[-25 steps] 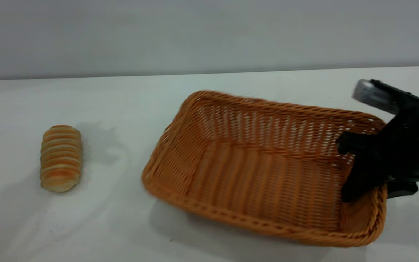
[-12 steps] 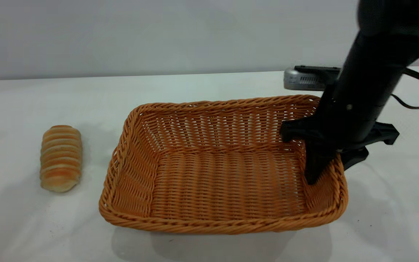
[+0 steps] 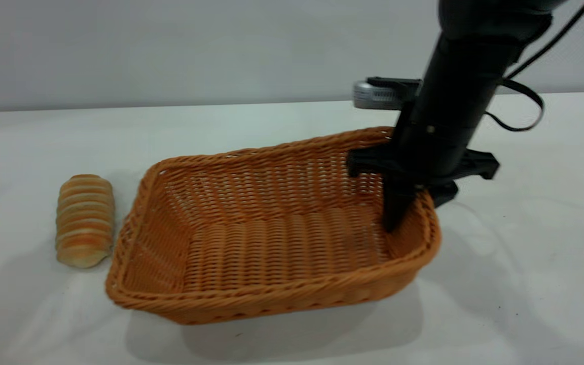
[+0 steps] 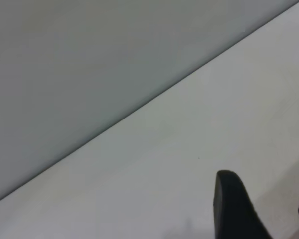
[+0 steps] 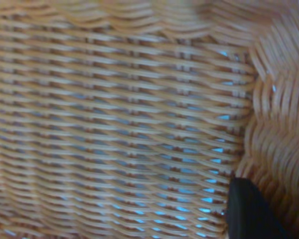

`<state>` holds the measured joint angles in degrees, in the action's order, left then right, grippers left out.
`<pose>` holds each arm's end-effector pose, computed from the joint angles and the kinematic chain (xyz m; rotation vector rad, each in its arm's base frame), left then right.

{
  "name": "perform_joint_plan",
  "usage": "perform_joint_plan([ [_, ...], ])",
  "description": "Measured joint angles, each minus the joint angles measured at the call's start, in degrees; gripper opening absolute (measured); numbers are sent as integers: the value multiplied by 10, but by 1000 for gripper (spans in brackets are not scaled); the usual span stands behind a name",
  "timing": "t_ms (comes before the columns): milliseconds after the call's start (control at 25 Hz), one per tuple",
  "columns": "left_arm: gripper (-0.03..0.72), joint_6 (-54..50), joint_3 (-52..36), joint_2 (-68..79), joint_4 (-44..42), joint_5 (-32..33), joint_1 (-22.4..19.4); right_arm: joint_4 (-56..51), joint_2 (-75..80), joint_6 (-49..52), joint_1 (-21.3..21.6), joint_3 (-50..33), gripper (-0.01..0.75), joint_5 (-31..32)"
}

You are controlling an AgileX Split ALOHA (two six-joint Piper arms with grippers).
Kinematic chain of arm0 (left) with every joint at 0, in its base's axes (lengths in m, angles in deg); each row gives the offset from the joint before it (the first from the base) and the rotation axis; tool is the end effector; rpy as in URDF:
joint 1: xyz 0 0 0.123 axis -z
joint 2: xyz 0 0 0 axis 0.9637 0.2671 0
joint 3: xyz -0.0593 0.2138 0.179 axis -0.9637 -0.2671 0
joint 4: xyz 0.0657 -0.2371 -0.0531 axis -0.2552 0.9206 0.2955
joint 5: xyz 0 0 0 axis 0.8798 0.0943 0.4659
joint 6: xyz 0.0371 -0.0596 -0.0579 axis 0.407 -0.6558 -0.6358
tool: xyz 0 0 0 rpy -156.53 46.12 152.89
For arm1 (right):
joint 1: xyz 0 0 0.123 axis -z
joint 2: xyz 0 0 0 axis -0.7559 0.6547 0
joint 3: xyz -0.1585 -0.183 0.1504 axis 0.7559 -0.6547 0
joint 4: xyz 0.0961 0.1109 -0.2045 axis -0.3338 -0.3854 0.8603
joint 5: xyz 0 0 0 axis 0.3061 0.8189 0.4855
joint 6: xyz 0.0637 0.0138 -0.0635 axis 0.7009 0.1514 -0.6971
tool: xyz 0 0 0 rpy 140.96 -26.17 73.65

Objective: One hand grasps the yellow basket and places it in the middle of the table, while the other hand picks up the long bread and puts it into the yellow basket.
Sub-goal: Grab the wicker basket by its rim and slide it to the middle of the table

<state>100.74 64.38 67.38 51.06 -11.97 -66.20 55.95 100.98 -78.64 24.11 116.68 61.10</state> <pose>0.3928 -0.0660 0.2805 0.6045 2.0687 0.0320 0.3663 0.1866 0.0874 -0.1489 2.9659 0.3502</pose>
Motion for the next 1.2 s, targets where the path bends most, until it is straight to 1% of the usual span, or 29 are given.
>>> perform_joint_plan([
  [200,394,0,0,12,0,0,0,-12,1,1,-3,3,151,5],
  [400,394,-1,0,14,0,0,0,-54,14,-21,-5,3,146,3],
  [640,394,-1,0,14,0,0,0,-96,43,-45,-23,4,141,-14],
  [920,394,0,0,14,0,0,0,-73,45,-55,-25,4,147,-27],
  [960,394,0,0,14,0,0,0,-68,45,-56,-25,4,164,-27],
  [1000,394,0,0,14,0,0,0,-63,45,-57,-25,4,199,-27],
  [1200,394,0,0,14,0,0,0,-53,45,-60,-25,5,475,-25],
])
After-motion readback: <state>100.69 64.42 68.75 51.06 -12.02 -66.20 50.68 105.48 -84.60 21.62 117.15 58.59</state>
